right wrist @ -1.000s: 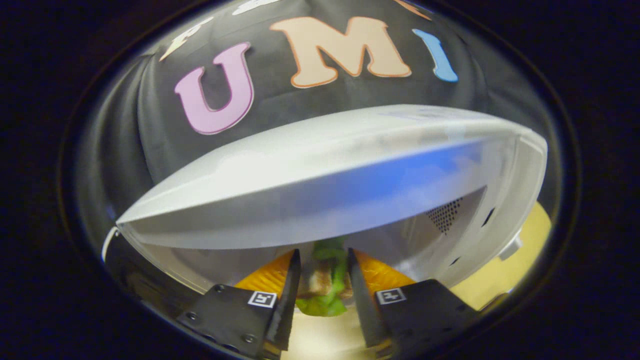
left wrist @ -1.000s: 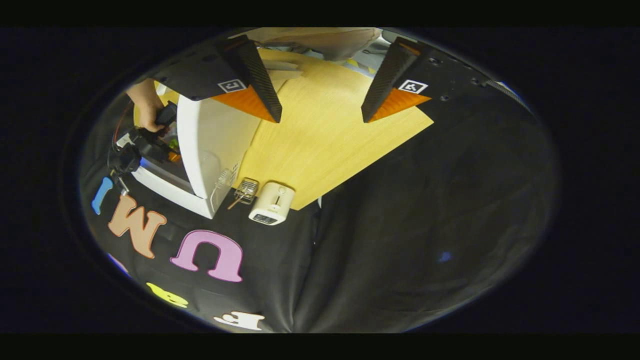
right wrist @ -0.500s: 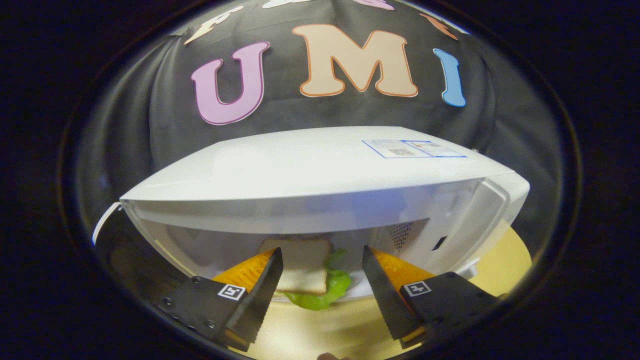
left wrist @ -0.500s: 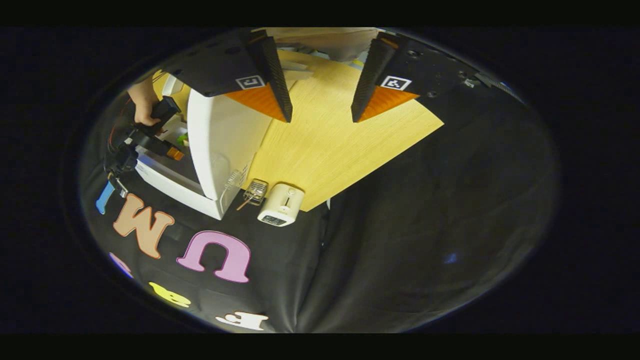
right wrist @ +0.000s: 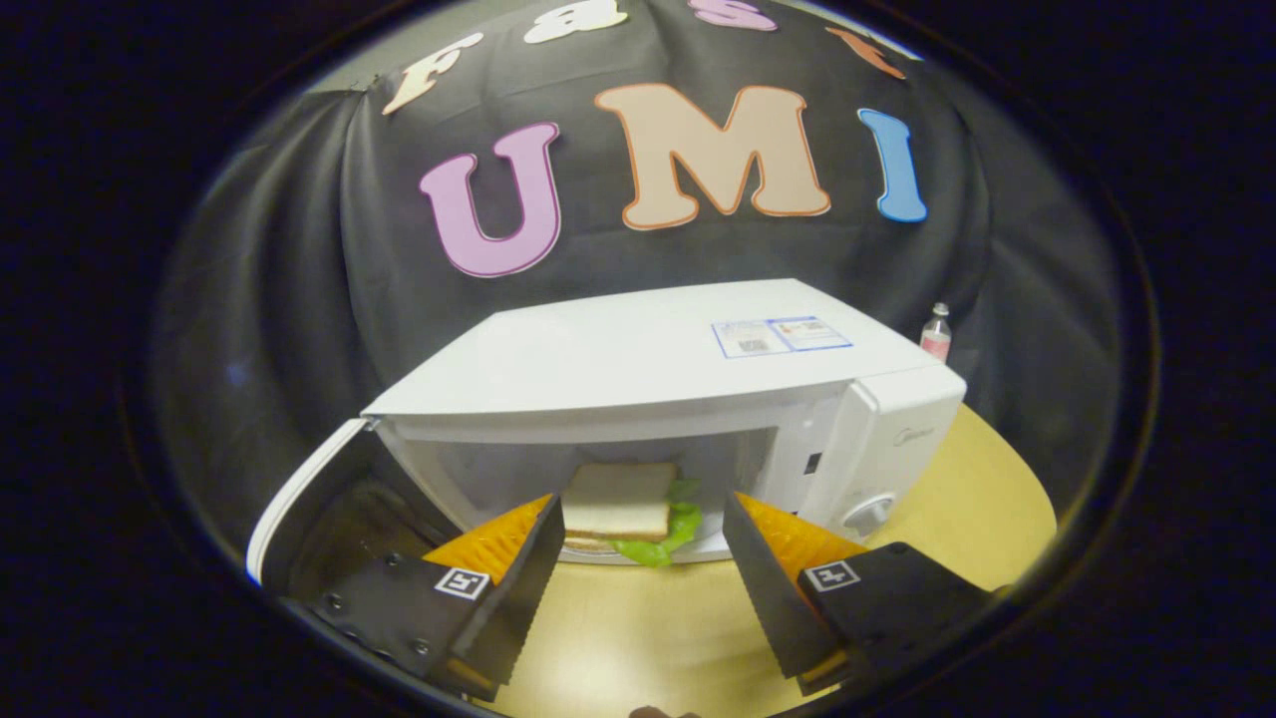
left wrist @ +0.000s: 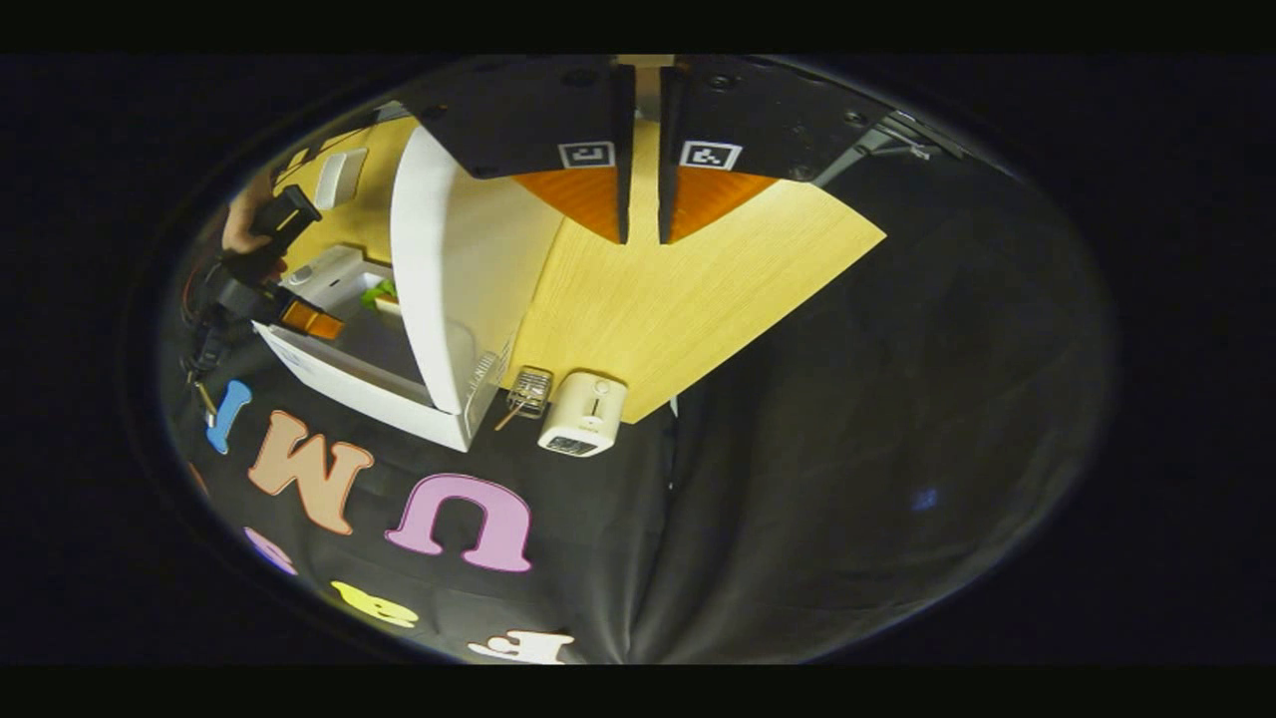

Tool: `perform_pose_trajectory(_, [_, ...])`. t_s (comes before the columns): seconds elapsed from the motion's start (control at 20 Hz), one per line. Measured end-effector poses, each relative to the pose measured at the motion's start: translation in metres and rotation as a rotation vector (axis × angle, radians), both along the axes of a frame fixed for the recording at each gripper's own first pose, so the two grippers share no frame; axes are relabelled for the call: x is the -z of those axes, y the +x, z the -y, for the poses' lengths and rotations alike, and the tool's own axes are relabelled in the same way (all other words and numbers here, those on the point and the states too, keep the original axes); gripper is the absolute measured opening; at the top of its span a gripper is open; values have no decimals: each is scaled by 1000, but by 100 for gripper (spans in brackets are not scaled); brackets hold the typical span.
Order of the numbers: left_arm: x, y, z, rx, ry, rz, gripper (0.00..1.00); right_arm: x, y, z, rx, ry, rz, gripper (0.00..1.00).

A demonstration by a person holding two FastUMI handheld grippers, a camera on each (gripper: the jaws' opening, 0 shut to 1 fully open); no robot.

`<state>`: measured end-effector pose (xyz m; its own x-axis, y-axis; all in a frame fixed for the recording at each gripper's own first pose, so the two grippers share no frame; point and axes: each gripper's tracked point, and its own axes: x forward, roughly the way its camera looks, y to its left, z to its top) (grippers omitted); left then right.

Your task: Open the microwave oven with the left hand, put the food in, and close the microwave oven.

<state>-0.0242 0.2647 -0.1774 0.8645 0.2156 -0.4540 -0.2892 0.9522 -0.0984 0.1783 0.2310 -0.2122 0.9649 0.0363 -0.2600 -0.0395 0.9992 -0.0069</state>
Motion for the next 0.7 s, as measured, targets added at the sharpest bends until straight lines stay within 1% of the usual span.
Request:
perform_pose_trajectory(0.1, [-3, 1, 1, 25, 30, 13, 4, -16, -16, 7, 8, 6, 25, 92])
perform_pose_trajectory(0.15, [-2, 2, 3, 44, 37, 14, 1, -26, -25, 12, 18, 7, 39, 92])
perform_pose_trajectory(0.35, [-1, 2, 12, 120, 52, 6, 1, -56, -63, 37, 103, 9, 109, 91])
perform_pose_trajectory(0.45, [3, 3, 15, 152, 50, -7, 1, -62, -80, 51, 152, 25, 126, 91])
perform_pose_trajectory(0.5, [3, 3, 17, 168, 48, -9, 0, -63, -88, 58, 182, 32, 133, 98])
perform_pose_trajectory(0.7, [7, 4, 26, 224, 29, -13, 2, -54, -128, 91, 305, 15, 124, 98])
